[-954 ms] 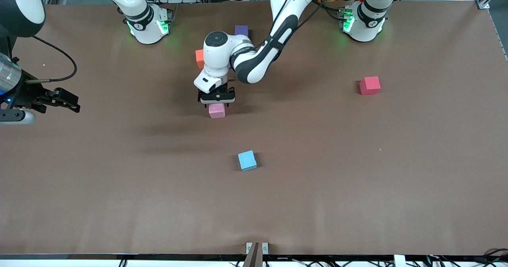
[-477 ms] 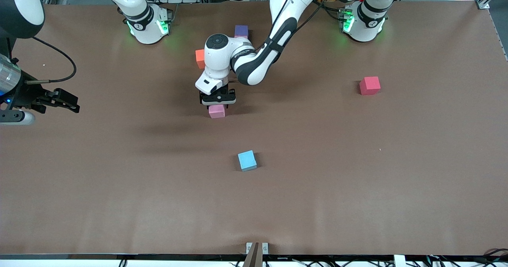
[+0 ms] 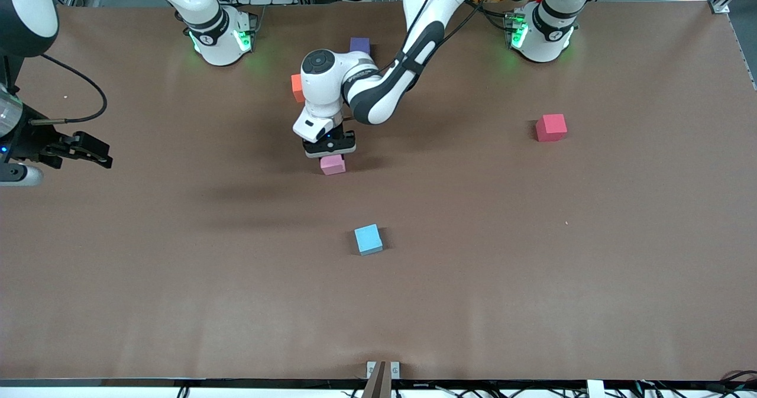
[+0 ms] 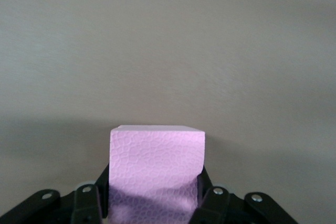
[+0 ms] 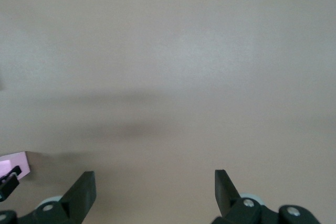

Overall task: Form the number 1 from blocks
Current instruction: 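Place the pink cube below the purple cube and open the left gripper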

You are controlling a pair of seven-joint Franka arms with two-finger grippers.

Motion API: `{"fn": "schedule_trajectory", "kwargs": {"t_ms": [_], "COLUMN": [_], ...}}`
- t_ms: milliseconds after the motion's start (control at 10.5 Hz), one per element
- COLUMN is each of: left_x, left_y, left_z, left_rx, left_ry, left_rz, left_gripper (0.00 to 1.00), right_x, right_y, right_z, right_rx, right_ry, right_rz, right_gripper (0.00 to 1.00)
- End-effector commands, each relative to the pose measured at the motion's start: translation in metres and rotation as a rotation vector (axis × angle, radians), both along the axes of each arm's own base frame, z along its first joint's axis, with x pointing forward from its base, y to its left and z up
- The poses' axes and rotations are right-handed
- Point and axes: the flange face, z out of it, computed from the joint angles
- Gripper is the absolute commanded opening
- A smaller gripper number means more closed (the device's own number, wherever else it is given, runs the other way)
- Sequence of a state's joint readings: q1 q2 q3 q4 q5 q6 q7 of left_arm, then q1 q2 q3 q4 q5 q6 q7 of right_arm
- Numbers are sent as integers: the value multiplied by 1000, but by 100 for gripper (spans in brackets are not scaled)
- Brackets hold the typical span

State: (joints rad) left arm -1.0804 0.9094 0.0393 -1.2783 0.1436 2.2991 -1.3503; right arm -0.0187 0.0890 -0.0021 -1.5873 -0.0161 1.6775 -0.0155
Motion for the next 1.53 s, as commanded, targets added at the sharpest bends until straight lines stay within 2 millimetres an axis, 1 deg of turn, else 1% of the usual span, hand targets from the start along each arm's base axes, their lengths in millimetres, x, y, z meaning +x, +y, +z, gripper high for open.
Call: {"fn": "schedule_trajectory", "kwargs": {"t_ms": [0,95,191,286,382,477,572,668,763,954,1145,1335,1431], "left_x": [3,-1,-8,-28,-38,-43,-44,-47,-48,-45,-45,-49,-51], "left_y": [18,22,28,28,34,45,60,70,74,75,74,72,71], "left_z": [21,22,17,11,10,15,22,31,37,33,21,14,7], "left_rx": [74,87,107,121,129,113,76,31,12,-5,-18,-25,-20], "left_ry": [37,50,65,95,110,113,114,125,137,149,145,147,152], "left_rz": [-25,-46,-62,-104,-134,-167,-196,-215,-221,-217,-218,-225,-228], "left_gripper": [0,0,0,0,0,0,0,0,0,0,0,0,0], "right_x": [-3,-3,-3,-2,-2,-2,-2,-1,-1,-1,-1,-1,0], "right_y": [-3,-3,-3,-4,-4,-4,-4,-4,-4,-4,-4,-4,-4], "right_z": [7,7,7,6,6,6,5,5,5,4,4,3,3], "right_rx": [-2,-2,-2,-1,-1,-1,-1,-1,-1,-1,-1,-1,-1], "right_ry": [-5,-5,-5,-3,-3,-3,-3,-2,-2,0,0,1,0], "right_rz": [13,12,12,12,12,12,12,13,13,13,13,12,13], "right_gripper": [100,100,100,100,100,100,100,100,100,100,100,100,100]}}
